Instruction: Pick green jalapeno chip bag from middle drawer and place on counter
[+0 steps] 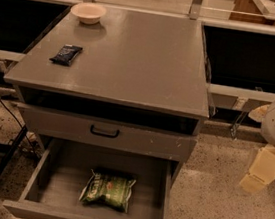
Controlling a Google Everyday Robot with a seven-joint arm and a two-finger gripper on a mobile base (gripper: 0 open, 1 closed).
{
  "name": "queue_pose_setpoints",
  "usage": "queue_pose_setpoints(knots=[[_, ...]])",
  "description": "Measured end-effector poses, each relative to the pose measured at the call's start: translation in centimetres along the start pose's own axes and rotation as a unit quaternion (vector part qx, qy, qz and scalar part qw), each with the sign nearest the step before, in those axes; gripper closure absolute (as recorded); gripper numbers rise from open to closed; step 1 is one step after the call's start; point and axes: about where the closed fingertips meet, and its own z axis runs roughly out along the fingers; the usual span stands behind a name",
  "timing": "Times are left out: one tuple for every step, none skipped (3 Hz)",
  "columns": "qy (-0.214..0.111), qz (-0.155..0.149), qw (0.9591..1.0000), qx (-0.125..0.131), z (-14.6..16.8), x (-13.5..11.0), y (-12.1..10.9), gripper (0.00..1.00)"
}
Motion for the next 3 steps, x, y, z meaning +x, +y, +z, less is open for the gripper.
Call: queue_pose_setpoints(knots=[[0.006, 0.012, 0.9995, -0.027, 3.2, 1.6, -0.3, 0.0], [0.006, 0.012, 0.9995, -0.027, 3.2, 1.6, -0.3, 0.0], [-0.019, 0.019, 0.9986, -0.046, 5.4, 1.1, 0.3, 0.0]])
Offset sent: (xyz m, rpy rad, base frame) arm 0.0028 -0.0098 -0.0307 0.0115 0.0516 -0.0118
